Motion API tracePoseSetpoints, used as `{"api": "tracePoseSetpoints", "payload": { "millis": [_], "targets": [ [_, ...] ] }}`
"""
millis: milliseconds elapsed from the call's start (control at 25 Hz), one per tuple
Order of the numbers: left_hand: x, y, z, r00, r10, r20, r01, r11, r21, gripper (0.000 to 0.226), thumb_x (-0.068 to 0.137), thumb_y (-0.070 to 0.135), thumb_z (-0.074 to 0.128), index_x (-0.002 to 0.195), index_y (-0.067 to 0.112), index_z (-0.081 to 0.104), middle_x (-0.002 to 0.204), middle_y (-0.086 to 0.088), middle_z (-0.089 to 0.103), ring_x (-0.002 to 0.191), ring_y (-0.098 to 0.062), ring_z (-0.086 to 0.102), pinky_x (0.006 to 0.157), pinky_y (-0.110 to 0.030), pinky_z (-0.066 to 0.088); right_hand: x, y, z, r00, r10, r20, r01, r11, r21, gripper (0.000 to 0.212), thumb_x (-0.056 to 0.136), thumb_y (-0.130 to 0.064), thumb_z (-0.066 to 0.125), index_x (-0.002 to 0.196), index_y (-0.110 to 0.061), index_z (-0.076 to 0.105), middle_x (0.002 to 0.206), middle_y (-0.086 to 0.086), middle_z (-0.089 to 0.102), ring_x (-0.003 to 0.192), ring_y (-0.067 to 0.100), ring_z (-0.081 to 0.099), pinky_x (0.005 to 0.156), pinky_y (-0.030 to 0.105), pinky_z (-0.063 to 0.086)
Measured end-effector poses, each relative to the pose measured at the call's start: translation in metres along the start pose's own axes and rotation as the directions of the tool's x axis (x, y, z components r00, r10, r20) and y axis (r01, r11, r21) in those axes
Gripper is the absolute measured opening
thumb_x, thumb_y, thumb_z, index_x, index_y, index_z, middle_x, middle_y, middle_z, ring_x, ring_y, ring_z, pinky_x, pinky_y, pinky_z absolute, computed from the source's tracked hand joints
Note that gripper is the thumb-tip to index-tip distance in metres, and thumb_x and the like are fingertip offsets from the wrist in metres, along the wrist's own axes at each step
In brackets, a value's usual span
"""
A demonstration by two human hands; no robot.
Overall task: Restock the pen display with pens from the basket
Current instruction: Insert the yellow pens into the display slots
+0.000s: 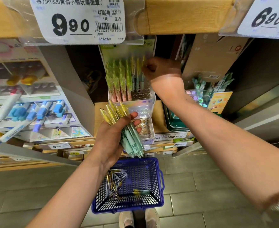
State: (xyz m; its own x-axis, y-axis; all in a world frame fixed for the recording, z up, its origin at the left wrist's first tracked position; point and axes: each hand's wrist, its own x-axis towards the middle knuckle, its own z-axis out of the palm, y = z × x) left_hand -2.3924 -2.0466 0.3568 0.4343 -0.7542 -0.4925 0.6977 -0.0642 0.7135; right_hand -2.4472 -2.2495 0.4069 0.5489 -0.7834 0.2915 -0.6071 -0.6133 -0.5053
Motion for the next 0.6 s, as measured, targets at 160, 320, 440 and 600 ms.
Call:
{"api": "tracePoseSetpoints", "payload": {
  "millis": [160, 320, 440, 600],
  "targets": [
    [-0.001, 0.001, 0.002, 1.000, 0.010, 0.022, -0.010, 1.000, 0.011, 0.039, 0.085, 0.013, 0.077, 0.119, -0.004, 0.068, 0.109, -0.017, 0.075, 0.091, -0.024, 0.074, 0.074, -0.032, 0.059, 0.005, -0.003, 0.001, 0.990, 0.110, 0.088, -0.096, 0.984, -0.149, 0.028, 0.095, -0.034, 0.053, 0.094, -0.017, 0.075, 0.076, -0.001, 0.065, 0.068, 0.022, 0.056, 0.054, 0.022, 0.031],
    [-0.001, 0.001, 0.005, 1.000, 0.022, -0.008, -0.022, 1.000, 0.017, 0.030, 0.091, 0.009, 0.072, 0.120, 0.001, 0.065, 0.104, -0.021, 0.073, 0.092, -0.028, 0.074, 0.076, -0.034, 0.060, -0.007, -0.005, -0.005, 0.966, 0.162, 0.199, -0.123, 0.973, -0.194, 0.036, 0.098, -0.042, 0.056, 0.091, -0.015, 0.078, 0.075, 0.001, 0.068, 0.068, 0.019, 0.064, 0.060, 0.018, 0.047],
    [0.000, 0.003, 0.009, 0.999, 0.034, 0.006, -0.035, 0.999, 0.030, 0.020, 0.092, 0.008, 0.071, 0.111, 0.004, 0.069, 0.099, -0.018, 0.075, 0.091, -0.027, 0.074, 0.076, -0.035, 0.061, -0.042, -0.007, -0.014, 0.908, 0.213, 0.360, -0.320, 0.908, 0.270, 0.033, 0.092, -0.046, 0.067, 0.084, -0.016, 0.079, 0.076, 0.000, 0.076, 0.070, 0.016, 0.073, 0.072, 0.034, 0.061],
    [0.001, 0.009, 0.014, 0.997, 0.050, 0.057, -0.055, 0.993, 0.105, 0.025, 0.090, 0.015, 0.074, 0.111, 0.001, 0.074, 0.105, -0.022, 0.075, 0.087, -0.026, 0.074, 0.078, -0.037, 0.062, -0.072, -0.006, -0.020, 0.709, 0.103, 0.698, -0.580, 0.648, 0.494, 0.021, 0.085, -0.036, 0.079, 0.095, -0.017, 0.079, 0.078, 0.001, 0.076, 0.068, 0.010, 0.068, 0.064, 0.021, 0.054]
  ]
}}
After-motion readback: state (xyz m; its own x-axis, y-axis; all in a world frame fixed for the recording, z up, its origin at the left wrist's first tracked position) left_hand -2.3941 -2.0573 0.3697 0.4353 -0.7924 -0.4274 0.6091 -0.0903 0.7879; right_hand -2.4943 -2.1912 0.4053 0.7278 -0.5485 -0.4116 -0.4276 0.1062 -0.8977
